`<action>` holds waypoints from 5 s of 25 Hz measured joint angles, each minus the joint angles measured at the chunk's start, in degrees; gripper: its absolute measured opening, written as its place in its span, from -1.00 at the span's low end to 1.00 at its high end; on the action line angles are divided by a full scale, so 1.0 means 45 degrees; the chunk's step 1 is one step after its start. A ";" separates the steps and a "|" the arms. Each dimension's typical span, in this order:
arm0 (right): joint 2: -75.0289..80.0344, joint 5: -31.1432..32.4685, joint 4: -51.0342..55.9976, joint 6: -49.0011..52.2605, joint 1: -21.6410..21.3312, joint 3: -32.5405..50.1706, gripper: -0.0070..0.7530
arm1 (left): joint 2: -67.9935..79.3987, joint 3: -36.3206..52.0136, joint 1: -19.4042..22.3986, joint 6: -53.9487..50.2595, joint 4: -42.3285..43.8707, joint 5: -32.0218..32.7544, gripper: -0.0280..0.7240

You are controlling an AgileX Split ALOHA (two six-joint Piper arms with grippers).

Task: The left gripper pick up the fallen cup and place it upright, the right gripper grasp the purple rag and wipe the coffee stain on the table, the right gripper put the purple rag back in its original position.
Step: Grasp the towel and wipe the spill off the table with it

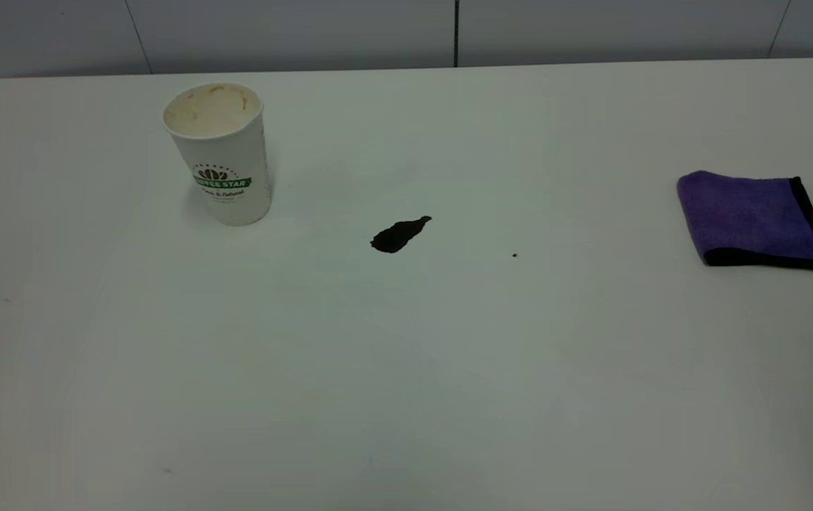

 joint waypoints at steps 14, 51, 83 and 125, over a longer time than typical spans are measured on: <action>0.0000 0.0000 0.0000 0.0000 0.0000 0.0000 0.47 | -0.5188 0.0303 0.0000 -0.1318 0.1142 -0.0311 -0.19; 0.2193 -0.1559 -0.0284 0.0427 0.0000 -0.1033 0.58 | -0.5431 0.0703 0.0000 -0.1157 0.0930 -0.0488 -0.19; 3.0310 -0.7927 -0.0835 -0.0709 0.0000 -1.2589 0.94 | -0.5431 0.0703 0.0000 -0.1115 0.0907 -0.0503 -0.19; 3.2025 -0.6028 0.4999 -0.4598 0.5031 -1.7698 -0.84 | -0.5431 0.0703 0.0000 -0.1115 0.0907 -0.0522 -0.19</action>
